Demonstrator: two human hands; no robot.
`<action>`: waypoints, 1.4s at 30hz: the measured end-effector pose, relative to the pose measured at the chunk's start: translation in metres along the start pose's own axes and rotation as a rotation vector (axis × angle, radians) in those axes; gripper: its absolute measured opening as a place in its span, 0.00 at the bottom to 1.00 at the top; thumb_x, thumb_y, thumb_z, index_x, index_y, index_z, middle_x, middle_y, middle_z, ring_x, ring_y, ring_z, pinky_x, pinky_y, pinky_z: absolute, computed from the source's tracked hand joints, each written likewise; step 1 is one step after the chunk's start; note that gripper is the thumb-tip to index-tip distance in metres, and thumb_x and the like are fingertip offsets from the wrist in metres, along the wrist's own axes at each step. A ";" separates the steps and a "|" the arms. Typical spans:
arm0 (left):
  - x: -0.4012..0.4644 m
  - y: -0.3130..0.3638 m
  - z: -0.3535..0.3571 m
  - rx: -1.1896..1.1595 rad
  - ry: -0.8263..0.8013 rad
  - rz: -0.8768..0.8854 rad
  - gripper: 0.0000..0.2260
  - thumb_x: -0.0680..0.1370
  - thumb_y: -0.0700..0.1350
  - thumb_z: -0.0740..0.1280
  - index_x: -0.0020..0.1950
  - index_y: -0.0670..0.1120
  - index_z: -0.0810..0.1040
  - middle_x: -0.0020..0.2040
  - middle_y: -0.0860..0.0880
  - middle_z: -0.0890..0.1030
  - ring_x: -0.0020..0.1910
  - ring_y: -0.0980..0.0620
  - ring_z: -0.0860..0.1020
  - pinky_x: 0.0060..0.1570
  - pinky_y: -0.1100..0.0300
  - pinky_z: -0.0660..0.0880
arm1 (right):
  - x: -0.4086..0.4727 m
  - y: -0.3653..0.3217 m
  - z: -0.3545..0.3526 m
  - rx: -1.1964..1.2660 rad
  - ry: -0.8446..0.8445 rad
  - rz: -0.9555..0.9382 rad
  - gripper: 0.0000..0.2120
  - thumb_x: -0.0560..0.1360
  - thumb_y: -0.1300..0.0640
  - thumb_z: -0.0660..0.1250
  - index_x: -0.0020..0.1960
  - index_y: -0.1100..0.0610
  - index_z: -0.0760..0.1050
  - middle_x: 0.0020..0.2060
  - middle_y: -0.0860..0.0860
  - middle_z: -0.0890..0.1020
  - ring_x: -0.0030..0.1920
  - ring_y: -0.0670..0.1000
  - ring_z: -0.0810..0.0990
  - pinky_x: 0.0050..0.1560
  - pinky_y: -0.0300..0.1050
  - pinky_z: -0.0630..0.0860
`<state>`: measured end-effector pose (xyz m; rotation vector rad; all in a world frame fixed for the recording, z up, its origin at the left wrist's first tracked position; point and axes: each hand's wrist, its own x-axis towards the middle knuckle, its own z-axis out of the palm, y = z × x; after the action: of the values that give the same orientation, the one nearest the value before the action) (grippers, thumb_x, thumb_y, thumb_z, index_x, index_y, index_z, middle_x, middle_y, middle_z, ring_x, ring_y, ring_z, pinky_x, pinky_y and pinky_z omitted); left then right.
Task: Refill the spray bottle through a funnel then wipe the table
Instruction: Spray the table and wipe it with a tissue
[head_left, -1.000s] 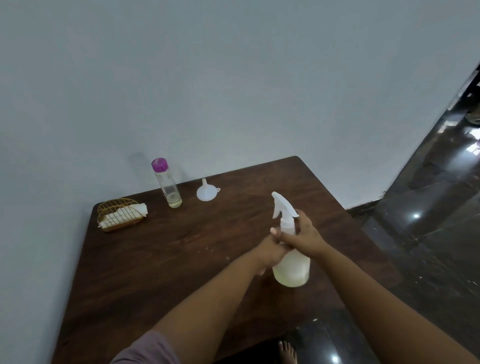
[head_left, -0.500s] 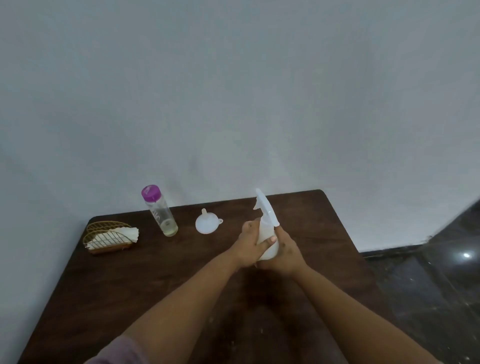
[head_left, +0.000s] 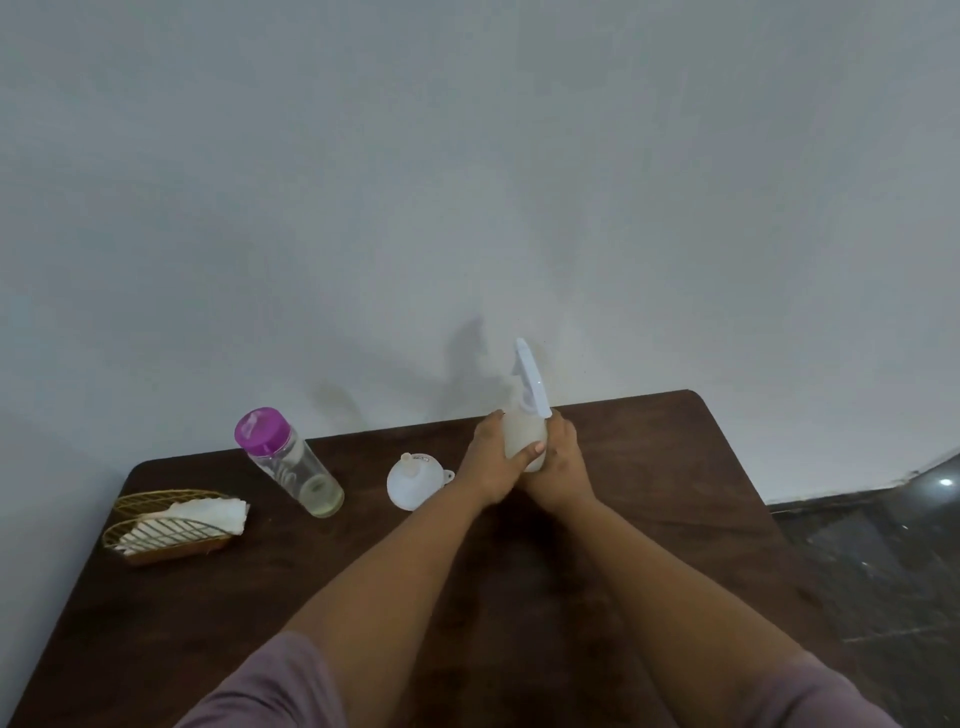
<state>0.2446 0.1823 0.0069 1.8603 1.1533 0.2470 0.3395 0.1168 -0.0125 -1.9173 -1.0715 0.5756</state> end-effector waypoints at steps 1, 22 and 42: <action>0.006 -0.004 0.001 0.005 -0.014 0.002 0.36 0.76 0.58 0.68 0.77 0.46 0.58 0.74 0.45 0.64 0.71 0.44 0.67 0.70 0.48 0.66 | 0.003 0.004 0.001 -0.005 -0.011 0.009 0.41 0.66 0.50 0.77 0.72 0.54 0.59 0.63 0.53 0.66 0.58 0.48 0.70 0.58 0.46 0.76; -0.056 -0.015 0.011 0.180 0.244 0.133 0.30 0.80 0.50 0.64 0.77 0.43 0.57 0.76 0.45 0.57 0.74 0.45 0.58 0.71 0.54 0.61 | -0.052 0.001 0.003 -0.225 0.365 0.175 0.33 0.65 0.51 0.73 0.63 0.57 0.62 0.59 0.56 0.66 0.60 0.58 0.67 0.58 0.55 0.69; -0.246 -0.125 -0.105 0.039 0.693 -0.308 0.21 0.79 0.50 0.65 0.70 0.47 0.67 0.67 0.48 0.71 0.66 0.50 0.69 0.63 0.55 0.70 | -0.140 -0.128 0.117 -0.243 -0.487 -0.314 0.11 0.72 0.66 0.63 0.47 0.50 0.71 0.49 0.50 0.73 0.53 0.52 0.73 0.56 0.47 0.74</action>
<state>-0.0259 0.0684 0.0370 1.6334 1.8980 0.7322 0.1234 0.0863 0.0314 -1.7967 -1.7868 0.7808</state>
